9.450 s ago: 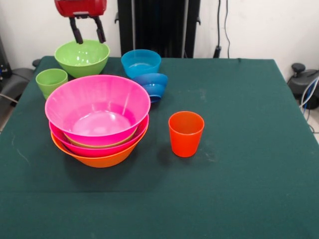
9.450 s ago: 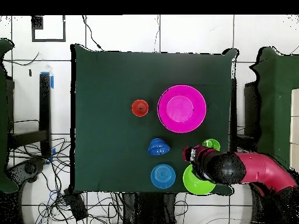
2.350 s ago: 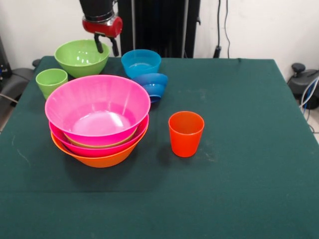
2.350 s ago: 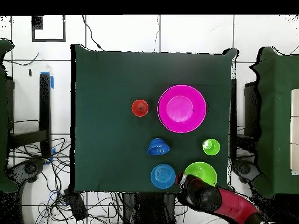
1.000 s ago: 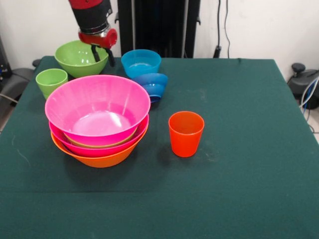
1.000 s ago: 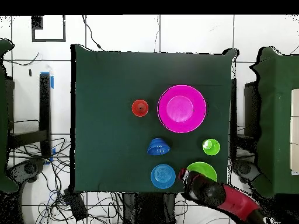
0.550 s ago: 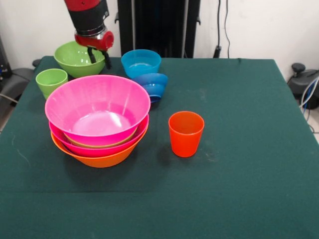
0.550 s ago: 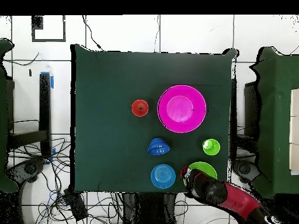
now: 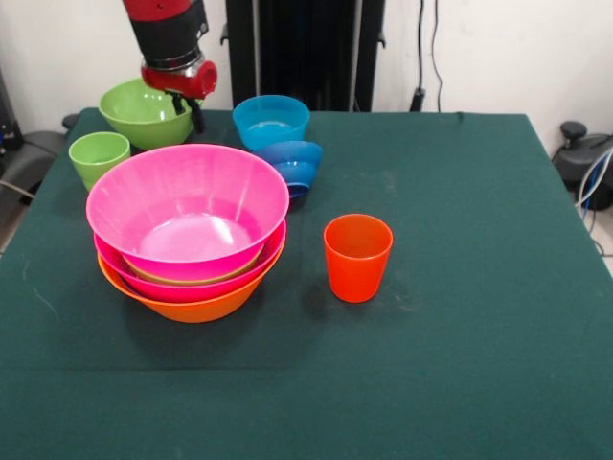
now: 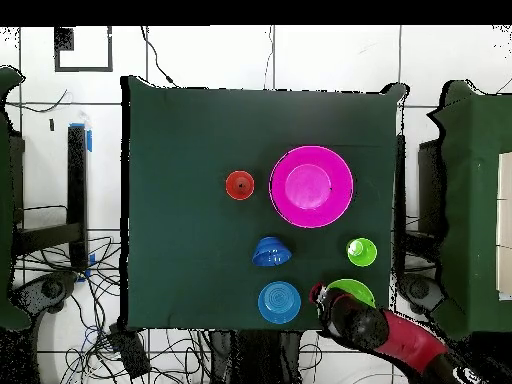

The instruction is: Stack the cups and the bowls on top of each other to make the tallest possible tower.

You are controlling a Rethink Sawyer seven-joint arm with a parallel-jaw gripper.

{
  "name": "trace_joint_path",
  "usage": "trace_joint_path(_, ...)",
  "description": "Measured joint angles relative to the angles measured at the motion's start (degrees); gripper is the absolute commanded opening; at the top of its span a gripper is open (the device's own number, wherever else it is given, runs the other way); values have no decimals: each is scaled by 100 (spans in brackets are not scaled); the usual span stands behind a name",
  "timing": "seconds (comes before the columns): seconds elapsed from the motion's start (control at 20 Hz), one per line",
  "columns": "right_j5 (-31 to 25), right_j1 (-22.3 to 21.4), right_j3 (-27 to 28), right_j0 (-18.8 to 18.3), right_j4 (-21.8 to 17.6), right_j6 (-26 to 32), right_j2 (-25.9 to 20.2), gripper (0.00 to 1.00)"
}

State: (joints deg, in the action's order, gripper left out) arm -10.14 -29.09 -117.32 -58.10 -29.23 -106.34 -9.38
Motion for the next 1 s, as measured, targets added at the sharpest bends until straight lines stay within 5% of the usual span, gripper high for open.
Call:
trace_joint_path(0.35,-1,-54,-2,55,-1,0,-2,0)
trace_joint_path(1.0,-220,-1269,-193,490,238,0,-109,0)
